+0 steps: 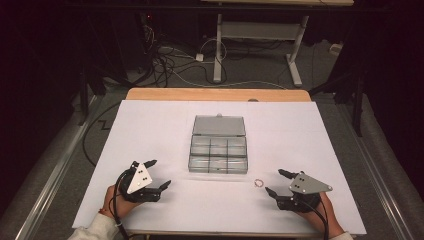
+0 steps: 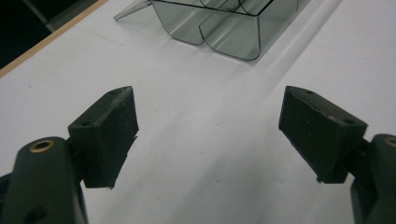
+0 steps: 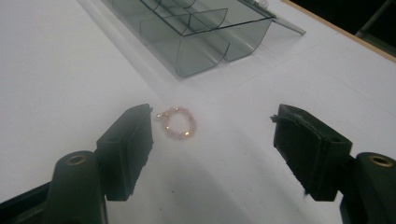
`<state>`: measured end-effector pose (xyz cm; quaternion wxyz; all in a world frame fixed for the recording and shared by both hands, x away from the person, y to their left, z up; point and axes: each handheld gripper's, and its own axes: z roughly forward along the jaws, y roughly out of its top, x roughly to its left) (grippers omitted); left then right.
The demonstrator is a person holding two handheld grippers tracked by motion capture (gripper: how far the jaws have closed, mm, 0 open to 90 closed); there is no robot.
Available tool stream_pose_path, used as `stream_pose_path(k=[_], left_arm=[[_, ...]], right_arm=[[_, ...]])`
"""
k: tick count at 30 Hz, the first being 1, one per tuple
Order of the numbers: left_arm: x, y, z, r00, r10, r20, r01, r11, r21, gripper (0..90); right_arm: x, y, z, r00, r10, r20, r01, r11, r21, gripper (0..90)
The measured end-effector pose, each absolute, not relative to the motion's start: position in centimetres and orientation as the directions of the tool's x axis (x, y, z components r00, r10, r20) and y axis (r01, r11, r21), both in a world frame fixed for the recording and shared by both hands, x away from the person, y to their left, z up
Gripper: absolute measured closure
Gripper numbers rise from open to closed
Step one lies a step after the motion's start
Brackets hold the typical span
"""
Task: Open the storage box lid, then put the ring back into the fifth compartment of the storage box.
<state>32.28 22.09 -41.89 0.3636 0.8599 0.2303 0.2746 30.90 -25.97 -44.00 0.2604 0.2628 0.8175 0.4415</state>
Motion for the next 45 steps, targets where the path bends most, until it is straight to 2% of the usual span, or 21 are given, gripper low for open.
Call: stream_pose_path(k=[3,6,12,14,24,28,33,38,45], left_arm=[[32.3,22.3,-41.7,0.738,0.602,0.305,0.194,-0.622,0.758,19.1],[32.4,22.4,-41.6,0.740,0.604,0.296,0.197,-0.615,0.763,19.1],[32.4,22.4,-41.6,0.743,0.594,0.307,0.196,-0.633,0.749,19.1],[32.4,22.4,-41.5,0.740,0.597,0.311,0.194,-0.632,0.750,19.1],[32.3,22.5,-41.3,0.732,0.605,0.314,0.201,-0.632,0.749,19.1],[32.4,22.6,-41.4,0.737,0.604,0.305,0.205,-0.629,0.750,19.3],[32.4,22.4,-41.5,0.743,0.594,0.308,0.201,-0.637,0.744,19.3],[32.5,22.2,-41.5,0.747,0.591,0.305,0.203,-0.640,0.741,19.3],[32.6,22.2,-41.6,0.753,0.586,0.301,0.204,-0.642,0.739,19.3]], right_arm=[[31.0,-25.8,-44.0,-0.737,0.647,-0.195,0.201,0.485,0.851,29.9],[31.0,-25.6,-44.1,-0.756,0.624,-0.198,0.201,0.508,0.838,34.9],[31.3,-25.1,-44.2,-0.783,0.593,-0.188,0.217,0.543,0.811,38.7],[31.2,-24.9,-44.3,-0.793,0.584,-0.174,0.224,0.545,0.808,43.3],[32.0,-22.8,-44.4,-0.825,0.537,-0.175,0.227,0.599,0.768,52.0],[32.7,-21.7,-44.4,-0.831,0.531,-0.166,0.252,0.625,0.739,60.5],[34.1,-21.9,-44.4,-0.839,0.544,-0.034,0.346,0.580,0.737,72.3],[34.5,-22.0,-44.4,-0.826,0.563,-0.011,0.376,0.566,0.733,85.7],[34.1,-22.1,-44.3,-0.828,0.560,-0.039,0.348,0.567,0.747,87.5]])
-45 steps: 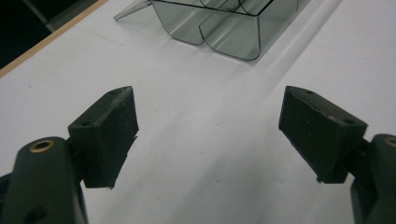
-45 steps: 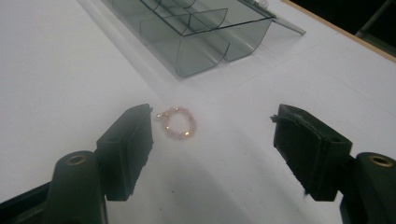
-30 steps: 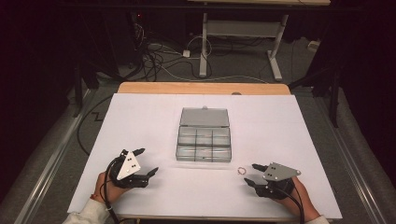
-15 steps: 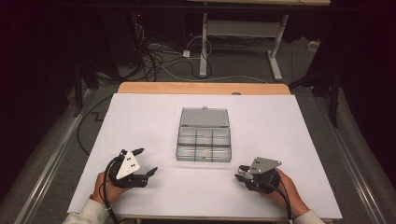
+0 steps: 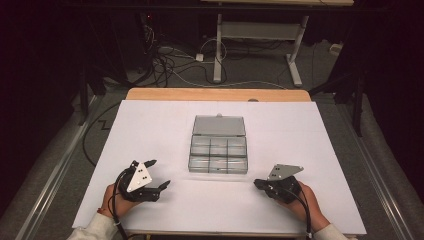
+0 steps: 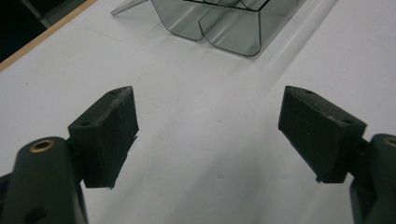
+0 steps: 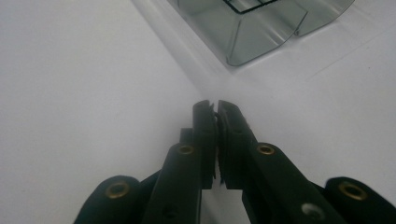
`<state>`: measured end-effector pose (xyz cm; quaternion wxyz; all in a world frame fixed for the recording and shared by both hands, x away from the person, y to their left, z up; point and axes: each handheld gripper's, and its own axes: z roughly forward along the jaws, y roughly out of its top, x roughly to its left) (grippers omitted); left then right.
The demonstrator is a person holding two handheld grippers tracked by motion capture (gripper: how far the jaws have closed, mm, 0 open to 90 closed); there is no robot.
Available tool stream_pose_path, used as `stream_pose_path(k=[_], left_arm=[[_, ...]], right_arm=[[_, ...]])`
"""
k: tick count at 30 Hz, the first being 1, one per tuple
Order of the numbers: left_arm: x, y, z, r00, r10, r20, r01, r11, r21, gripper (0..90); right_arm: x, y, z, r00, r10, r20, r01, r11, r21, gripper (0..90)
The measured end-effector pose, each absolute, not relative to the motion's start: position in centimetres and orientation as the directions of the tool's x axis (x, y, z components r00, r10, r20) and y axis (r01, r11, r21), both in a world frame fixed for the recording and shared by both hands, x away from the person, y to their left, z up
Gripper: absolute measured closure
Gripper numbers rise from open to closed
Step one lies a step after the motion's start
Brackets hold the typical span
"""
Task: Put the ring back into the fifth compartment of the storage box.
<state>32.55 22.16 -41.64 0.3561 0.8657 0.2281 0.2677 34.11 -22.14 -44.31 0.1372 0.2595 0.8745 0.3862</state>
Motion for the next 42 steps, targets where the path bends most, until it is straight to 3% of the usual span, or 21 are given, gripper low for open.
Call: stream_pose_path(k=[42], left_arm=[[32.6,22.1,-41.7,0.751,0.591,0.295,0.215,-0.641,0.737,19.1]], right_arm=[[32.9,-24.4,-39.1,-0.796,0.598,-0.095,0.192,0.397,0.897,87.7]])
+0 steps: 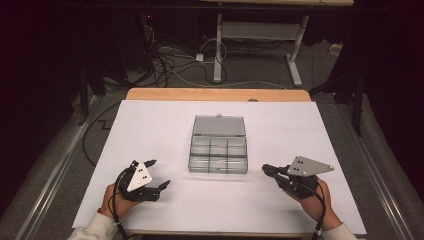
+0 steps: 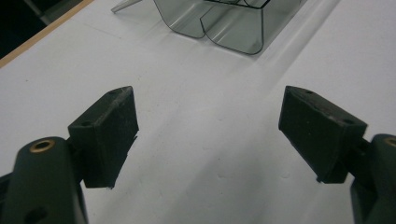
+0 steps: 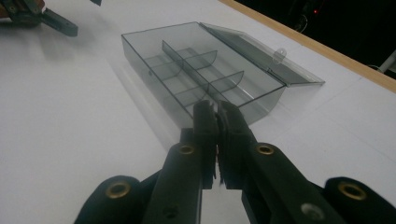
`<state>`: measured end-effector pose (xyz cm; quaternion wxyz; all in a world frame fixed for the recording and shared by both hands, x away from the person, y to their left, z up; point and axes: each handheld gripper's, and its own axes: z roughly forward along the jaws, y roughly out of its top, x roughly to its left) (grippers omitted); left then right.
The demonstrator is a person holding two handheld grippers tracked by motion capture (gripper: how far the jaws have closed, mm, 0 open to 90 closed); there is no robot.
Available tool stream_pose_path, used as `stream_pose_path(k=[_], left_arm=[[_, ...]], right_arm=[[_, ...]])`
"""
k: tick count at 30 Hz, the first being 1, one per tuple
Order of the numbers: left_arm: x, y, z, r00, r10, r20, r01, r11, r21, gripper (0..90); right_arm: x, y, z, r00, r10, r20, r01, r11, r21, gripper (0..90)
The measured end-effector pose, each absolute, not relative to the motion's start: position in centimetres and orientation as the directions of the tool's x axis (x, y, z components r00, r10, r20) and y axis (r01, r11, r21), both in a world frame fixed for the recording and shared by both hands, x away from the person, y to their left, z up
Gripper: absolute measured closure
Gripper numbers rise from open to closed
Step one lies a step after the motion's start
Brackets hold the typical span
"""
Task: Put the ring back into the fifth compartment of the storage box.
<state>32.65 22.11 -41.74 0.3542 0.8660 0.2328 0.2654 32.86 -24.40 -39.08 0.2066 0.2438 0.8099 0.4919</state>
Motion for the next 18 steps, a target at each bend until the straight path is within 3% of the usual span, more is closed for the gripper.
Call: stream_pose_path(k=[18], left_arm=[[32.7,22.1,-41.9,0.756,0.586,0.293,0.217,-0.646,0.732,19.2]], right_arm=[[34.6,-21.9,-37.6,-0.806,0.579,-0.126,0.141,0.394,0.908,87.7]])
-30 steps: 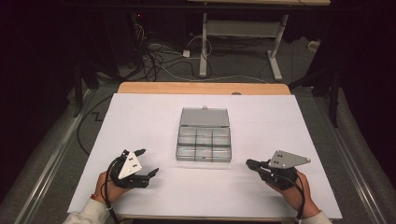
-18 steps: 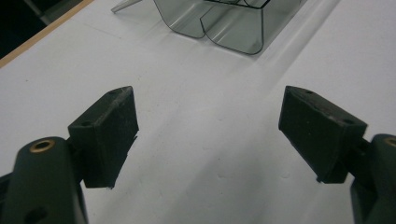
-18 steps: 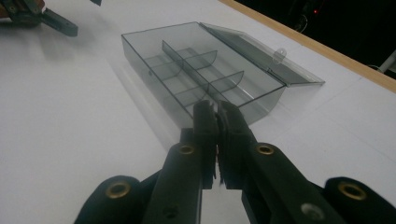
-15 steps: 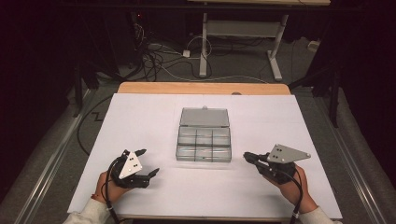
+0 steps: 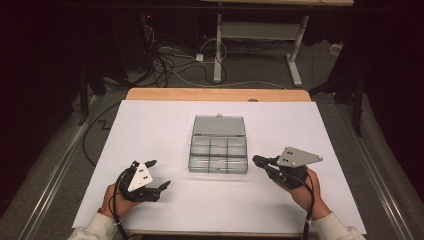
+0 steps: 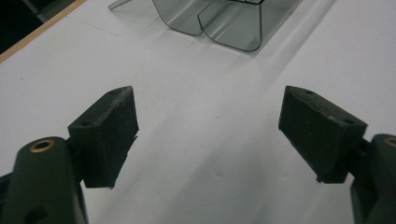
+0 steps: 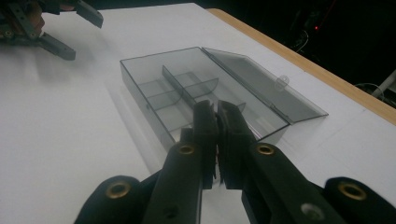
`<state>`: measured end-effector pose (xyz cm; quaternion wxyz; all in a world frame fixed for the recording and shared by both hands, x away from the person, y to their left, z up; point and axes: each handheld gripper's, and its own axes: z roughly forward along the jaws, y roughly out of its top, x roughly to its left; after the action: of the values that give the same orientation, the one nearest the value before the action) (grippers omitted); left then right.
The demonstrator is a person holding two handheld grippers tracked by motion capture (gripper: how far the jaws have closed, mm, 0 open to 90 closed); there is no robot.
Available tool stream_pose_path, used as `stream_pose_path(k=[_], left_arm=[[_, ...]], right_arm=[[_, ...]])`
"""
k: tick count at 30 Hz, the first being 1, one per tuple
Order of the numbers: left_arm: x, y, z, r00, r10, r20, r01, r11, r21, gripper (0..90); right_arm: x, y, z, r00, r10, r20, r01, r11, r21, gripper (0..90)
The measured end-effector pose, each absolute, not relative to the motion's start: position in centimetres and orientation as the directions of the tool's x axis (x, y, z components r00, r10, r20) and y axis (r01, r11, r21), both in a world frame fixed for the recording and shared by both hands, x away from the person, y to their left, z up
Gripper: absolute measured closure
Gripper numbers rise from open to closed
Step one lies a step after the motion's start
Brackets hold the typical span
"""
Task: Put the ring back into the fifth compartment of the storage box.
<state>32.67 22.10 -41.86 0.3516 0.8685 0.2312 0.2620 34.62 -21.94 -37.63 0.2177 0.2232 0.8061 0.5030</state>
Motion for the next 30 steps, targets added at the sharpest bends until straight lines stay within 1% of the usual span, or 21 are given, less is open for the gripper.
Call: stream_pose_path(k=[9,18,30], left_arm=[[32.6,22.2,-41.8,0.756,0.585,0.293,0.219,-0.647,0.730,19.2],[32.6,22.2,-41.8,0.755,0.585,0.295,0.216,-0.647,0.731,19.2],[32.6,22.2,-41.9,0.759,0.581,0.294,0.218,-0.652,0.726,19.1]], right_arm=[[35.7,-19.7,-37.4,-0.820,0.554,-0.145,0.116,0.409,0.905,87.7],[37.1,-17.5,-37.6,-0.824,0.544,-0.156,0.111,0.425,0.899,87.7],[38.8,-15.8,-38.1,-0.823,0.547,-0.153,0.122,0.434,0.893,87.7]])
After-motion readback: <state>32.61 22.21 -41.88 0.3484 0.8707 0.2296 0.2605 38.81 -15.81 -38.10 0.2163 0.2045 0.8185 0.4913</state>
